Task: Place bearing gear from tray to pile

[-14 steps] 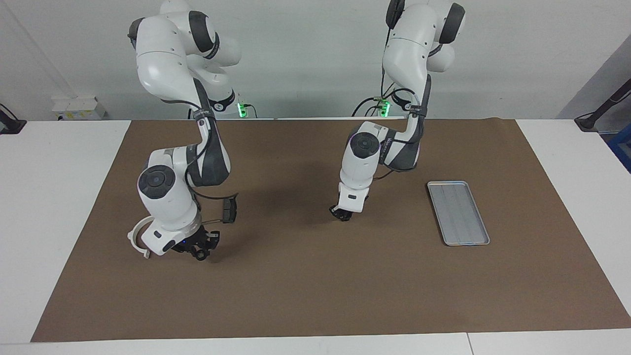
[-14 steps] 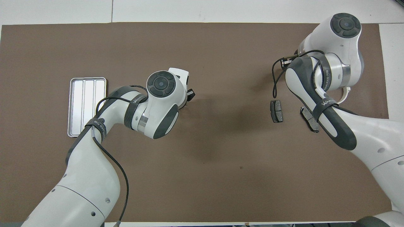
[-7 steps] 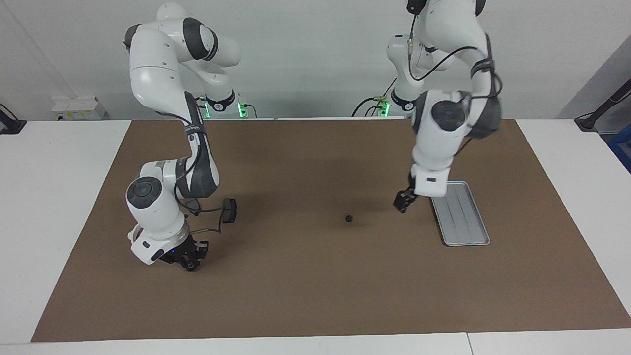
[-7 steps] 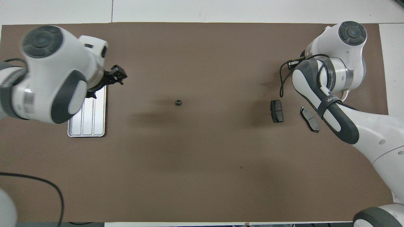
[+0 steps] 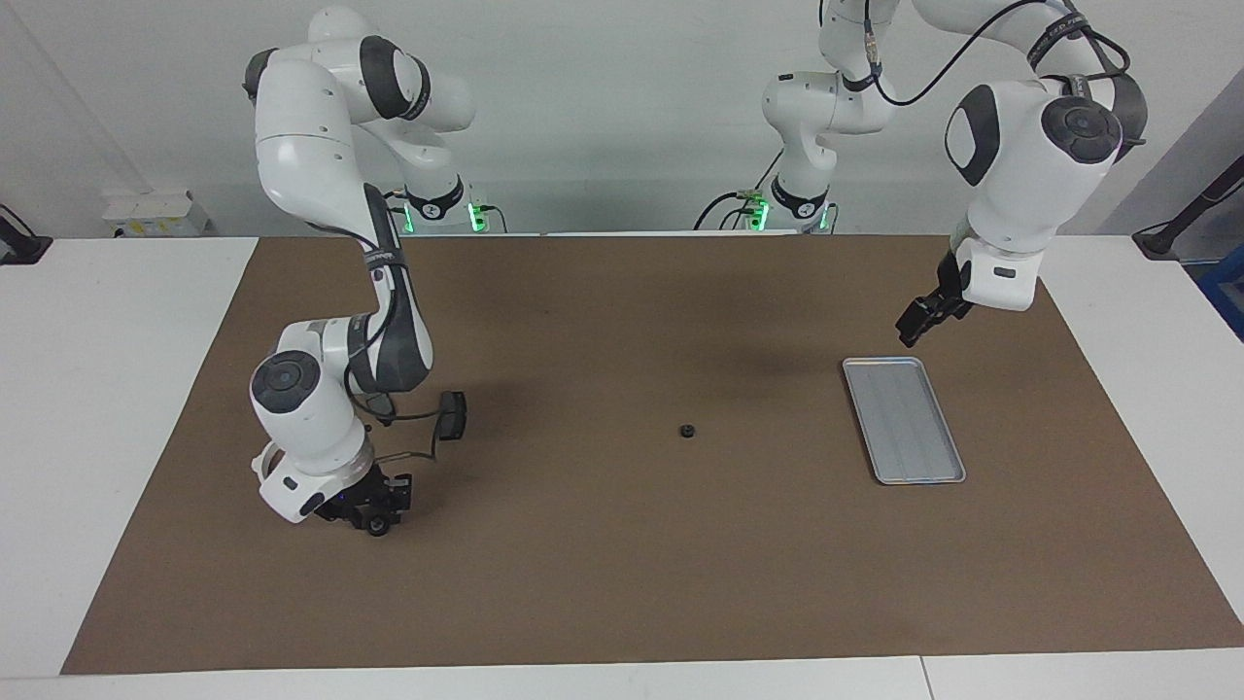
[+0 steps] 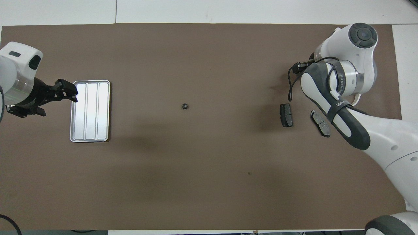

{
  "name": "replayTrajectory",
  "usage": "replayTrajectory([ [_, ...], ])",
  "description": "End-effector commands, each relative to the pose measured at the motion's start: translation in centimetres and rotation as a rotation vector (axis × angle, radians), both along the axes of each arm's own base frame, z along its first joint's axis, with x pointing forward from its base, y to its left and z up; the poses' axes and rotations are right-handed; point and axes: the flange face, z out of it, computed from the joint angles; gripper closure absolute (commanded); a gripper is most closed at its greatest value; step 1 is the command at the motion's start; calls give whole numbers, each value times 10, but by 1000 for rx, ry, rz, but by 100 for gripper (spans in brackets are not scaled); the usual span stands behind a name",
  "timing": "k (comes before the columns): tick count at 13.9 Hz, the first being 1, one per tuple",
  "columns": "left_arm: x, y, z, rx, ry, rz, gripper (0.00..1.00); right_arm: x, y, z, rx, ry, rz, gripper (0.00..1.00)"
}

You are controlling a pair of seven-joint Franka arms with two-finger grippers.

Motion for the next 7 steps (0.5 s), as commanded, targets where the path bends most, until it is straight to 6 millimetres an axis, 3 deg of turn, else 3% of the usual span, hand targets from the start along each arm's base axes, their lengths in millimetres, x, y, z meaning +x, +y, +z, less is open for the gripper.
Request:
replayTrajectory([
  [1,-9,8,3,-21,10,-18,0,-13,39,55,-30,41,-11,0],
  [2,-9,7,4,-21,5,-19,0,-21,60,75,-37,60,-44,0],
  [4,-11,5,4,-20,16,-23,0,-47,120,113,-36,87,-184,0],
  [7,-17,2,11,-19,23,-29,0,-86,225,136,1,95,-396,0],
])
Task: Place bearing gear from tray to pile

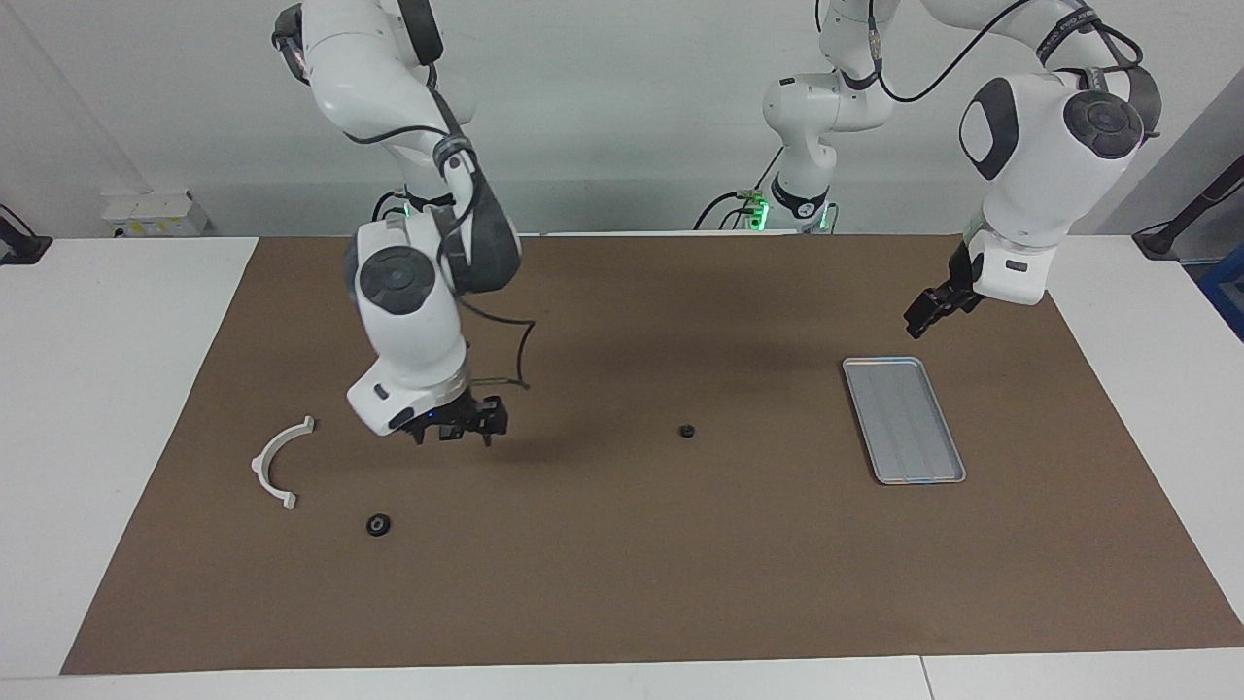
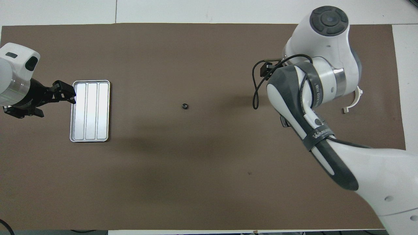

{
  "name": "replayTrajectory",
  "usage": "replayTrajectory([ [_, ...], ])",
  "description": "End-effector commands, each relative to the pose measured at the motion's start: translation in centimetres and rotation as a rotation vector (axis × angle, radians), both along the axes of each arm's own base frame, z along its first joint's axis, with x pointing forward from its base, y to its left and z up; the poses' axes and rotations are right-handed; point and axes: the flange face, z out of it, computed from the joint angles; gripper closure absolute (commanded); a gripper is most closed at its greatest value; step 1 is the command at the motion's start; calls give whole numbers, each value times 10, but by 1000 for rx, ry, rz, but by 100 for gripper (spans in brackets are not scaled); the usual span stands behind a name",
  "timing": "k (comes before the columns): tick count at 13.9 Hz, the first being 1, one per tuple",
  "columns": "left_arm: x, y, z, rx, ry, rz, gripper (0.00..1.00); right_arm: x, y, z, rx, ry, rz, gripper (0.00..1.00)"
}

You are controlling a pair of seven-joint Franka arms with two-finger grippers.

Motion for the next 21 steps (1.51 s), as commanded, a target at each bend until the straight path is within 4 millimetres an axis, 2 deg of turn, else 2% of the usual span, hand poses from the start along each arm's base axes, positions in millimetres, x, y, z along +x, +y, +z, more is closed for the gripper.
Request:
replayTrajectory([
  [1,-17,0,10,-12,14,-19,0,-31,75,5,23,-7,-179,0],
  [4,-35,3,7,-16,22,-69,0,-61,142,7,61,-28,-268,0],
  [6,-31,5,9,-32,-11,-71,0,-79,179,-1,72,-32,-274,0],
  [7,-30,8,9,-49,-23,-63,0,-86,198,-16,61,-35,-274,0],
  [9,-29,10,9,-49,-22,-62,0,-95,226,-60,37,-14,-287,0],
  [12,-27,10,11,-50,-28,-62,0,-85,249,-87,44,-35,-295,0],
  [14,-26,9,11,-49,-30,-59,0,-78,256,-93,52,-35,-299,0],
  [15,-26,8,10,-49,-27,-59,0,-78,259,-103,47,-32,-295,0],
  [16,-26,8,10,-49,-27,-59,0,-74,263,-100,58,-44,-294,0],
  [18,-27,9,11,-49,-27,-52,0,-66,271,-109,57,-61,-286,0],
  [19,-26,12,13,-49,-33,-45,0,-64,279,-120,53,-67,-275,0],
  [21,-26,12,15,-49,-35,-45,0,-55,282,-128,56,-70,-281,0],
])
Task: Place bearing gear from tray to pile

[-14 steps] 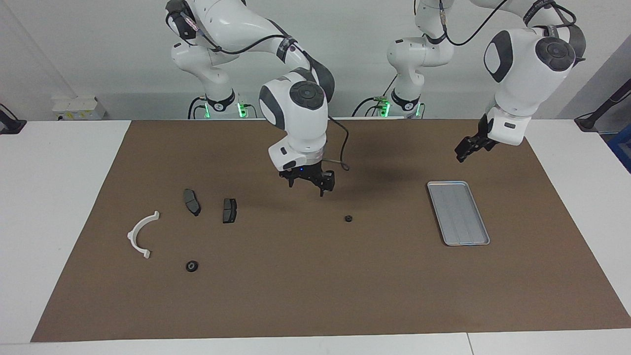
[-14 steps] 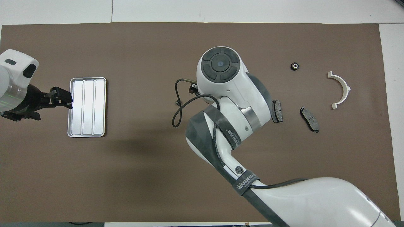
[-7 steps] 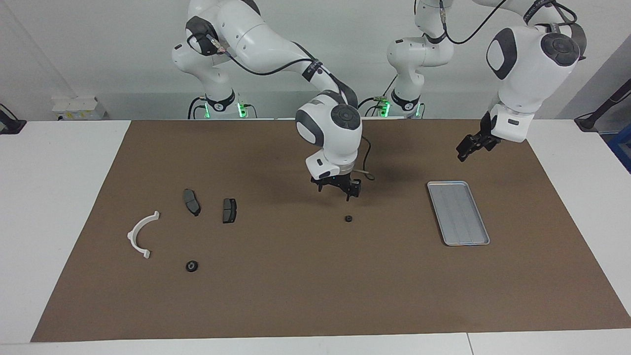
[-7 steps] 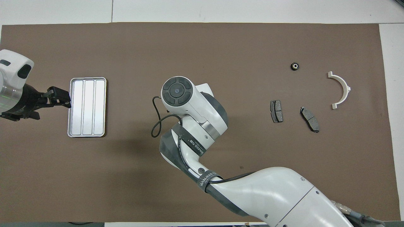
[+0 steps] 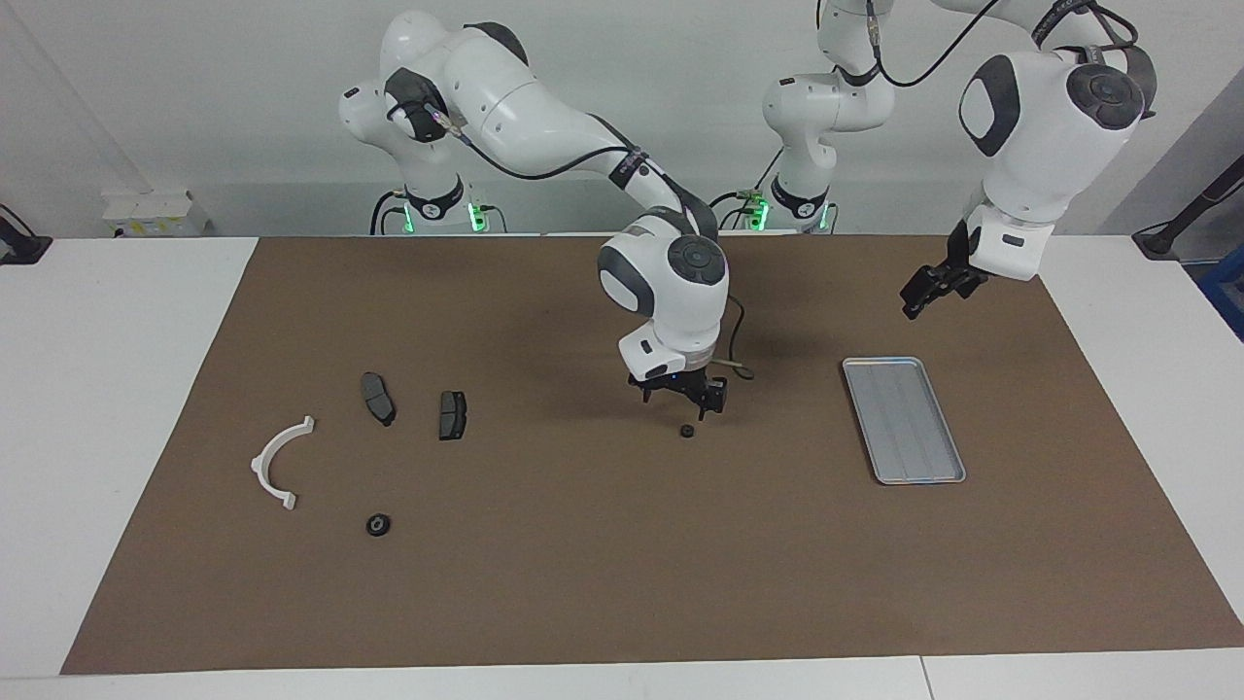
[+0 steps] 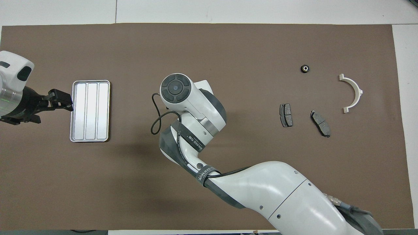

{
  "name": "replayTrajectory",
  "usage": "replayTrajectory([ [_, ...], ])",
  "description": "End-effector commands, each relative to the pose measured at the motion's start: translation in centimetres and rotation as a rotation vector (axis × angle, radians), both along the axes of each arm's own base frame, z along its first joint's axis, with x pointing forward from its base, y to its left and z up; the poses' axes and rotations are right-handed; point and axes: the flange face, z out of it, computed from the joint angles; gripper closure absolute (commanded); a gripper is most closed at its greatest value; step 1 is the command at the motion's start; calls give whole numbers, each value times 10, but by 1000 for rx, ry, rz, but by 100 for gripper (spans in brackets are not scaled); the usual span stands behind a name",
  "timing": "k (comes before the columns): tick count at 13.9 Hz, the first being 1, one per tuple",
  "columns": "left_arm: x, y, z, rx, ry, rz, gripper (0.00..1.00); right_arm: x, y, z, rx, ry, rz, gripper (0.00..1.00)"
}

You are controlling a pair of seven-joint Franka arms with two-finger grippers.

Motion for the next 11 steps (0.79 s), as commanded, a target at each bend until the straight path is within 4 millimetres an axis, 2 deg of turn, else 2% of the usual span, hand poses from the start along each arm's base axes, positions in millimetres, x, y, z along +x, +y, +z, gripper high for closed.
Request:
replayTrajectory([
  [1,-6,2,6,-15,-19,2,0,12,12,-18,-27,-27,-10,0],
  [2,-6,-2,6,-15,-21,-4,0,7,19,-23,-43,-35,3,0],
  [6,-8,-4,10,-16,-27,-9,0,10,12,-33,-63,-30,-5,0],
  [8,-8,-2,11,-16,-28,-4,0,13,9,-34,-61,-32,-11,13],
  [9,-9,-1,13,-16,-31,-4,0,14,8,-34,-58,-35,-12,26],
  [10,-9,-2,13,-16,-31,-6,0,15,7,-34,-57,-36,-13,43],
  [11,-9,-3,13,-16,-31,-7,0,15,7,-34,-53,-38,-14,46],
])
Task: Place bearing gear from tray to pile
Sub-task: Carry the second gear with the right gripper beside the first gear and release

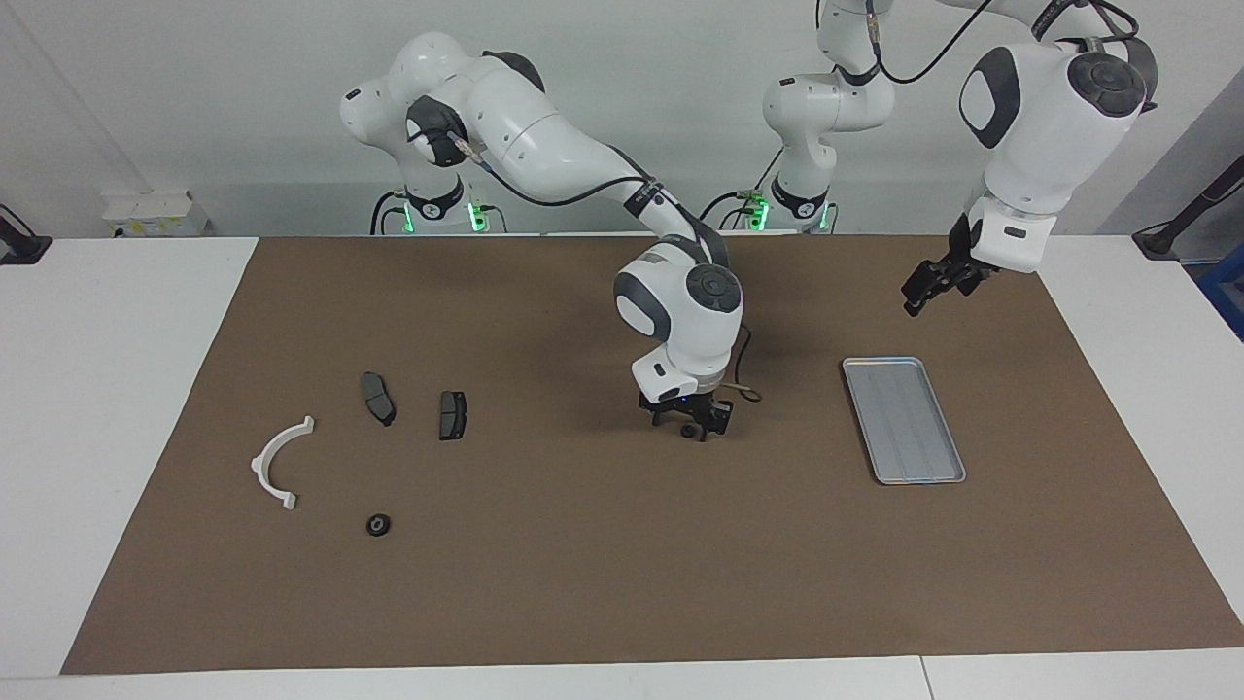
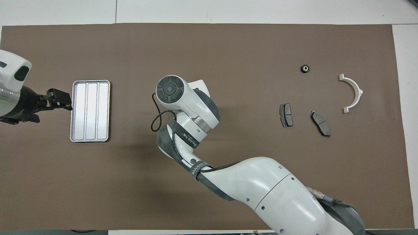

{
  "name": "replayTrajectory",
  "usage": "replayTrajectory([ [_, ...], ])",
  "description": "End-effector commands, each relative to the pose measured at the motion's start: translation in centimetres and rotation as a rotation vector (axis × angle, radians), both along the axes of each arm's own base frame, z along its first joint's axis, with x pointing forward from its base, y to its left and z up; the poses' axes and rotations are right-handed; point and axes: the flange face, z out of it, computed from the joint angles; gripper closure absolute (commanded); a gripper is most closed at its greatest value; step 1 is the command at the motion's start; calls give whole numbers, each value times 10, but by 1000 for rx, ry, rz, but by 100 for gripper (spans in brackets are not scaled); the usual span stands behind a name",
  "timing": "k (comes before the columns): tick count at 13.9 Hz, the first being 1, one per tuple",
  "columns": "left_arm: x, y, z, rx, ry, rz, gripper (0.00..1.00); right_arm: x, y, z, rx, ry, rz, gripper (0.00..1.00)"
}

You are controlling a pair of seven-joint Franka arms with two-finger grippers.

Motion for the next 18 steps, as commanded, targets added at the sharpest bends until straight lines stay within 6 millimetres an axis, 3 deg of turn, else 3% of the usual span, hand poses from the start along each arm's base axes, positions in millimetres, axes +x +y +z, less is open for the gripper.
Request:
replayTrajectory([
  [1,-6,0,4,-14,-12,-1,0,4,0,-4,-9,-15,-19,50],
  [6,-7,0,5,-14,-13,-1,0,5,2,-4,17,-30,-20,100],
  [9,-7,0,5,-14,-13,-1,0,8,-4,-2,-12,-26,-9,100],
  [11,-6,0,5,-14,-15,-1,0,26,-41,16,-63,28,39,100],
  [15,-7,0,5,-14,-13,-1,0,69,-144,111,-81,66,225,100],
  [16,-7,0,5,-14,-13,-1,0,82,-176,125,-78,59,264,100],
  [18,-6,0,5,-14,-15,-1,0,104,-229,122,-75,64,351,100],
])
